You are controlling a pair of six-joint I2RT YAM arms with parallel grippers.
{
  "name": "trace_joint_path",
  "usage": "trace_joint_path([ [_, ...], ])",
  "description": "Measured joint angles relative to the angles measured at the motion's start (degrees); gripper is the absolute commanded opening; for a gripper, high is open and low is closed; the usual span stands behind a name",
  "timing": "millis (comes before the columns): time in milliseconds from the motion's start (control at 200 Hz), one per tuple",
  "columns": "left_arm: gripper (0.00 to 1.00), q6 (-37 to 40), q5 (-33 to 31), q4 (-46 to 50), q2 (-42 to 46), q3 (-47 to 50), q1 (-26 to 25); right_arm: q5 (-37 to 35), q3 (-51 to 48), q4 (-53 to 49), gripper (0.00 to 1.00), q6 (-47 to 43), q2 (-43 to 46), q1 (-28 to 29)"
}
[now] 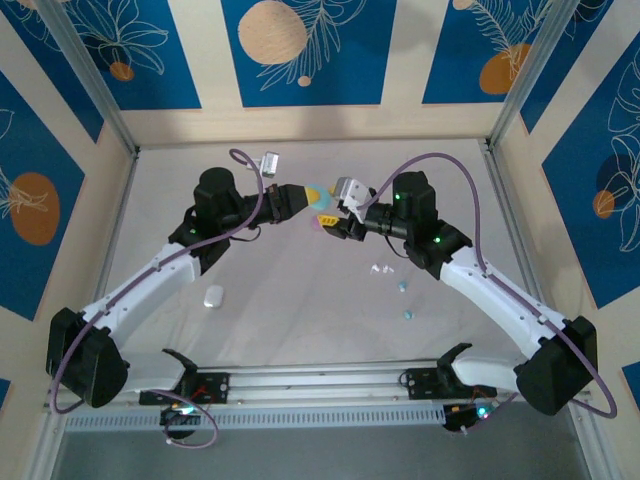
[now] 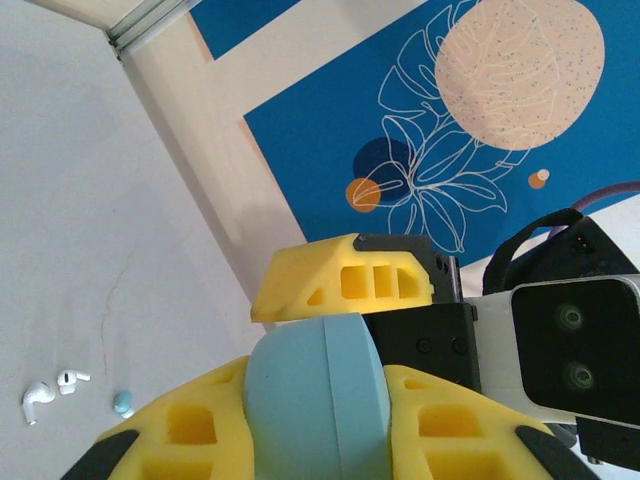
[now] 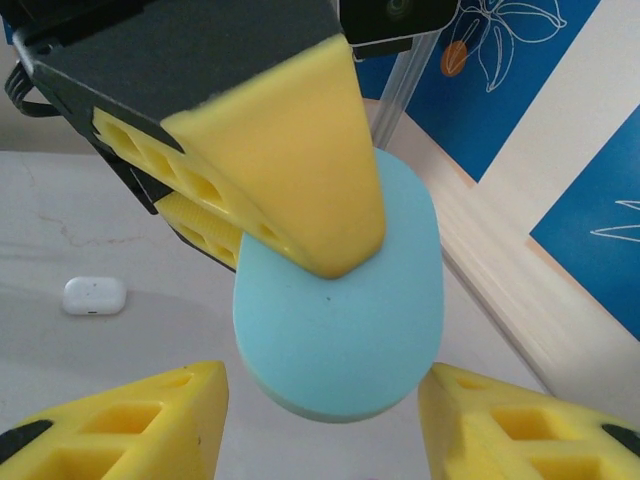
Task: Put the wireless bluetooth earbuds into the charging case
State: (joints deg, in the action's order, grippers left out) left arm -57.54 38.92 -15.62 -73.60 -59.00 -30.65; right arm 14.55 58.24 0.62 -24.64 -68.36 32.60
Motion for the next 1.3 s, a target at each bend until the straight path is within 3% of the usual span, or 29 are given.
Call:
trace_joint_path([
  [240,0.11,0.0,0.0,0.0,0.0,0.0,0.0,-0.6,-0.6,2.0,0.60,1.0,0.0,0.0],
  [475,0.11,0.0,0.0,-0.2,0.0,0.0,0.0,-0.4,-0.7,5.4,0.54,2.5,0.0,0.0],
  [1295,0.11,0.0,0.0,0.0,0.0,-0.3,-0.1,0.1,-0.9,7.5,0.55,3.3,-0.2,0.5],
])
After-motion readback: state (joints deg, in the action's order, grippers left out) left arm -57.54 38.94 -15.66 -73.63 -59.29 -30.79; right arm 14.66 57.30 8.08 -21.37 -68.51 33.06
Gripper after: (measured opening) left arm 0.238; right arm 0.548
